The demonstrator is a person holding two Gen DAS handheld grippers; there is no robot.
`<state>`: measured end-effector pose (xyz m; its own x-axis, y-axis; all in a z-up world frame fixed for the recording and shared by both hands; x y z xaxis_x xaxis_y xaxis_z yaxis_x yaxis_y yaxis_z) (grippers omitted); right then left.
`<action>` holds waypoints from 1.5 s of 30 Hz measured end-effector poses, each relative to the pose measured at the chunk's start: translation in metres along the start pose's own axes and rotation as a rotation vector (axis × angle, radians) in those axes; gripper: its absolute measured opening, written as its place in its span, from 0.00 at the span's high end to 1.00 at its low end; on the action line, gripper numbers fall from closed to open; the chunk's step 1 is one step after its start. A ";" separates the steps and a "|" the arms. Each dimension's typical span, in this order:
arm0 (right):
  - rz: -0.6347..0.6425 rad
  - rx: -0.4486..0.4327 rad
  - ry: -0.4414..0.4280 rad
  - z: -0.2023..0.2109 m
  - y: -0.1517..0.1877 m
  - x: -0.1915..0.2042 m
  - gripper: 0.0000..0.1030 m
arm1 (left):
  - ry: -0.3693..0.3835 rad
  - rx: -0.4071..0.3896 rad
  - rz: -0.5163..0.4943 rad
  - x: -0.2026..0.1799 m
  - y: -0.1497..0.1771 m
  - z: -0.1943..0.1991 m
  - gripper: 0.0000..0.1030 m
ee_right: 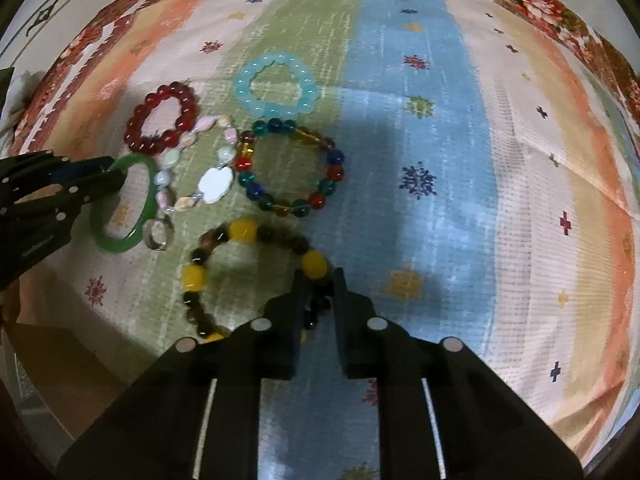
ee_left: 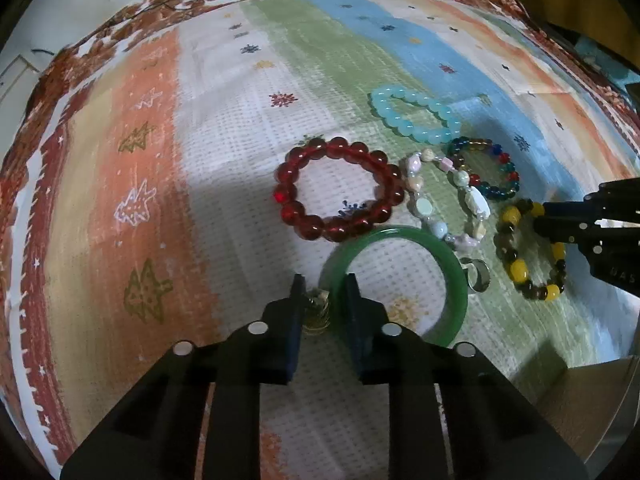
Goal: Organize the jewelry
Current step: 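Grasp the green jade bangle with the left tool while the right tool grasps the yellow-black bead bracelet, then carry the green bangle with the left tool while the right tool carries the yellow-black bracelet toward the tin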
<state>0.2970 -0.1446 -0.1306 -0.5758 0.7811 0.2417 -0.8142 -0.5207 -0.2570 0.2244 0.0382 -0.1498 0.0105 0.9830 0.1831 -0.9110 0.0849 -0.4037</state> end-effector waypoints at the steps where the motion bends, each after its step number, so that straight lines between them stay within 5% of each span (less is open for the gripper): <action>1: 0.000 0.000 -0.005 0.000 0.000 0.000 0.89 | -0.005 -0.004 -0.003 0.000 0.001 0.001 0.85; 11: -0.001 -0.038 -0.077 0.020 -0.001 0.009 0.89 | 0.007 -0.019 0.064 0.009 0.001 0.020 0.85; 15: 0.025 -0.089 -0.104 0.039 -0.002 0.020 0.89 | -0.061 -0.063 0.091 0.018 0.000 0.035 0.85; 45: 0.134 -0.256 -0.142 0.118 0.011 0.072 0.89 | -0.021 -0.176 0.178 0.026 0.025 0.109 0.84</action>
<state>0.2382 -0.1348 -0.0053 -0.6957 0.6465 0.3131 -0.6958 -0.4980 -0.5176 0.1571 0.0483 -0.0574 -0.1542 0.9816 0.1126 -0.8117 -0.0609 -0.5809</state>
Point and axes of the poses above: each gripper's, at about its wrist camera, not at the fingertips, and z roughly against the way its jaws point, x to its left, y to its underside, the point moved 3 cm from there along -z, roughly the way its jaws point, and after that the axes turned 12 degrees about -y, right-handed, at the moved point
